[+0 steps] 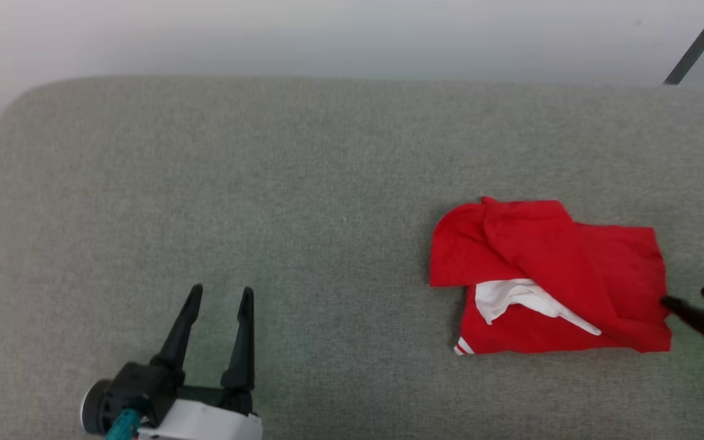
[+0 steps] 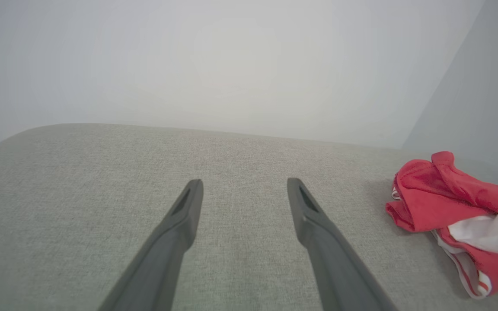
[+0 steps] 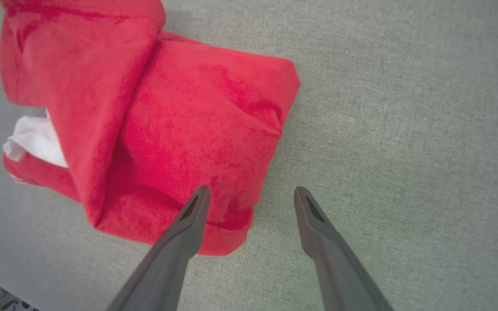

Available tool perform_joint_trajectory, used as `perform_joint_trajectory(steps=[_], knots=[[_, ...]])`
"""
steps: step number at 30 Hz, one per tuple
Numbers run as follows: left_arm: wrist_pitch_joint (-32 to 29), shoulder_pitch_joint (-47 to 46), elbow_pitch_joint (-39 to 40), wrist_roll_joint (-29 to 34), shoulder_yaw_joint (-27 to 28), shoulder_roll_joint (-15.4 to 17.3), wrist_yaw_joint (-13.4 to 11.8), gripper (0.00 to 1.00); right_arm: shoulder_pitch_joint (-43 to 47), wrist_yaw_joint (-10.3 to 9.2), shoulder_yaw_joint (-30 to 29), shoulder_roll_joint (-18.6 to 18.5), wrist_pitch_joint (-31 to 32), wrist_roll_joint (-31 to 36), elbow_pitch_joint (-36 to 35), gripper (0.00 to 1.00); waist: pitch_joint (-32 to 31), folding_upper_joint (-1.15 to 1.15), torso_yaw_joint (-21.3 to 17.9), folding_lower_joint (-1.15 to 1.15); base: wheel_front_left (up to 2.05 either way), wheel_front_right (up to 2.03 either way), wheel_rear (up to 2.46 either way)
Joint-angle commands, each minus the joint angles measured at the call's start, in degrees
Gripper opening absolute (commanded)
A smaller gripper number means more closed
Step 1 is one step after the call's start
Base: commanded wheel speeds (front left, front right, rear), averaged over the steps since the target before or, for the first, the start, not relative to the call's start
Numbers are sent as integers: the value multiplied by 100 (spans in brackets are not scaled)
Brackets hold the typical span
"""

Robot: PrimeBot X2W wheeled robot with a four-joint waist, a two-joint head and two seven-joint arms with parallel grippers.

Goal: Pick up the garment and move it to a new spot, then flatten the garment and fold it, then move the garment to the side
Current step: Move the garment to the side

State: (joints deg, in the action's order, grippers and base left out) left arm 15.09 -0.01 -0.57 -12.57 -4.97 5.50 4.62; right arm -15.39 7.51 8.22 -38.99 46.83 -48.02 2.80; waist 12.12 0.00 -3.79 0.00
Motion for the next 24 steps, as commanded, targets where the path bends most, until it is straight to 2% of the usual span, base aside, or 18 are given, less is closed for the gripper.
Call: perform_joint_trajectory(steps=[1,8,14,15,17,24], knots=[[4,-125,-16,63,-18,-20,43,100,-185,-5,-66,48,123,-14,107,100,269,0,108,0,0,0,0],[4,-511,-99,132,-138,-84,96,100,-612,-5,-109,315,512,80,696,100,643,0,272,0,0,0,0],[4,-749,-193,165,-210,-133,140,100,-579,-5,190,520,536,53,1041,100,805,0,388,0,0,0,0],[4,-775,-207,166,-215,-143,149,100,-582,-4,234,564,449,13,1033,50,814,0,397,0,0,0,0],[4,-807,-240,173,-222,-160,162,100,-610,-1,277,604,207,4,1008,0,814,0,395,0,0,0,0],[4,-909,-326,212,-256,-187,204,100,-670,-2,249,313,-801,100,708,0,640,0,207,0,0,0,0]])
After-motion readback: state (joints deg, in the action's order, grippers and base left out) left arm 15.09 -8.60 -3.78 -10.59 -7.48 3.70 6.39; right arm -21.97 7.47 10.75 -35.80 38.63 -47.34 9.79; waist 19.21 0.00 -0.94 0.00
